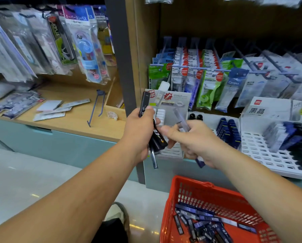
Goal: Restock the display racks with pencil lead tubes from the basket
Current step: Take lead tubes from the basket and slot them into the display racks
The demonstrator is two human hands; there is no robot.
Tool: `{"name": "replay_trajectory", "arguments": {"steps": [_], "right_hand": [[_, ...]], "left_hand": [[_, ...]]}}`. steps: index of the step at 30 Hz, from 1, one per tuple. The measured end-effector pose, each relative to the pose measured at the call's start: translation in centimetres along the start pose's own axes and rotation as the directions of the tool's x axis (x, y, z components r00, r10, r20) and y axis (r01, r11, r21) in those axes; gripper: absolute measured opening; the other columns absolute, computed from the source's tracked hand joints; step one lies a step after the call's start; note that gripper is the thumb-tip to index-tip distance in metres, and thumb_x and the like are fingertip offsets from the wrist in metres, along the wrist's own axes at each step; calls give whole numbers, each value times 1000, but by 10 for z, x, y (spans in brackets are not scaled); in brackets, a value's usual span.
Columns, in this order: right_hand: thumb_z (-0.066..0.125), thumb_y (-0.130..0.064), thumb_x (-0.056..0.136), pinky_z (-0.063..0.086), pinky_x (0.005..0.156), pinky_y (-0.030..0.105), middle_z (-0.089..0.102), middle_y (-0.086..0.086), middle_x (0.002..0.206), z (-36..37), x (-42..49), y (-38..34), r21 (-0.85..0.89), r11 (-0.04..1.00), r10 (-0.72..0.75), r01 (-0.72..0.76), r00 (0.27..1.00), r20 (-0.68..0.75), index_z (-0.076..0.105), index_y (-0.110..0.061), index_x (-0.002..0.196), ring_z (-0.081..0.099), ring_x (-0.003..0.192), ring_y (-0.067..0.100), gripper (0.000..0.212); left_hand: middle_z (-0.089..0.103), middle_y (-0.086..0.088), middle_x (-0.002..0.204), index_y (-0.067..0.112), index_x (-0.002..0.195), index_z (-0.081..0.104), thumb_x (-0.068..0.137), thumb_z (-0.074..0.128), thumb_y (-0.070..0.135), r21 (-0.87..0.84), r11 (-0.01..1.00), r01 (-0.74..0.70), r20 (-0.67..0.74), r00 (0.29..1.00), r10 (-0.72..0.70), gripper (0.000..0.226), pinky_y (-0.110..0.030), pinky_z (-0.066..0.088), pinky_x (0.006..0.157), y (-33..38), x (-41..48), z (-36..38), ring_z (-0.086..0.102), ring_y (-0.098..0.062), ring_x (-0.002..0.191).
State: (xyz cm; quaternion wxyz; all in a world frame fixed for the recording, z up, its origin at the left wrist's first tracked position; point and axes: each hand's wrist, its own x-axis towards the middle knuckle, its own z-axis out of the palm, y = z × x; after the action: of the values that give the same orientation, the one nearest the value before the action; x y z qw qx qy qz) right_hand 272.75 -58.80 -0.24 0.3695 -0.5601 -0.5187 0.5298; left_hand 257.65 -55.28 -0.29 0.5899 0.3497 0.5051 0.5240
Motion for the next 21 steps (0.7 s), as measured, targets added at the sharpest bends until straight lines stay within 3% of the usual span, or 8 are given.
{"name": "replay_trajectory", "arguments": {"steps": [3, 6, 9, 12, 16, 21], "right_hand": [[80, -37, 86, 17, 48, 25, 75, 22, 82, -9, -17, -1, 27, 998, 63, -64, 997, 52, 66, -7, 88, 25, 45, 16, 33], [83, -22, 85, 16, 51, 26, 76, 19, 83, -26, -24, 4, 54, 989, 136, -139, 989, 54, 69, -7, 97, 26, 45, 15, 24], [86, -18, 81, 16, 50, 26, 76, 24, 90, -31, -24, 14, 86, 979, 184, -185, 983, 18, 68, -6, 111, 27, 46, 13, 38], [88, -15, 79, 18, 49, 25, 71, 31, 90, -30, -24, 23, 110, 969, 224, -222, 974, -7, 67, -3, 110, 27, 46, 13, 39], [86, -6, 80, 19, 48, 26, 56, 6, 59, -40, -19, 30, 160, 947, 286, -277, 958, -33, 64, -5, 105, 29, 47, 12, 33], [86, -7, 80, 21, 47, 25, 52, 3, 63, -57, -13, 36, 215, 936, 304, -278, 947, -100, 63, -6, 104, 30, 46, 12, 34]], "left_hand": [[58, -6, 74, 16, 94, 58, 106, 54, 33, 7, 997, -75, -22, 997, 75, 21, -36, 50, 56, -9, 0, 22, 49, -19, 48], [56, -6, 69, 16, 90, 56, 106, 54, 36, 93, 984, -153, -25, 987, 156, 25, -31, 47, 53, -22, 3, 33, 50, -19, 46], [57, -2, 63, 17, 89, 57, 106, 54, 39, 168, 964, -205, -23, 977, 212, 28, -32, 46, 52, -32, 8, 39, 51, -20, 45], [56, 5, 57, 17, 88, 57, 106, 52, 41, 240, 943, -230, -12, 971, 240, 30, -28, 44, 49, -39, 8, 46, 51, -15, 44], [56, -9, 67, 16, 83, 55, 103, 50, 54, 436, 840, -323, 46, 940, 338, 43, -38, 46, 60, -47, 12, 49, 52, -22, 58], [55, -6, 65, 19, 92, 56, 104, 54, 49, 305, 929, -211, 157, 973, 170, 32, -37, 49, 44, -48, 11, 54, 53, -23, 46]]}}
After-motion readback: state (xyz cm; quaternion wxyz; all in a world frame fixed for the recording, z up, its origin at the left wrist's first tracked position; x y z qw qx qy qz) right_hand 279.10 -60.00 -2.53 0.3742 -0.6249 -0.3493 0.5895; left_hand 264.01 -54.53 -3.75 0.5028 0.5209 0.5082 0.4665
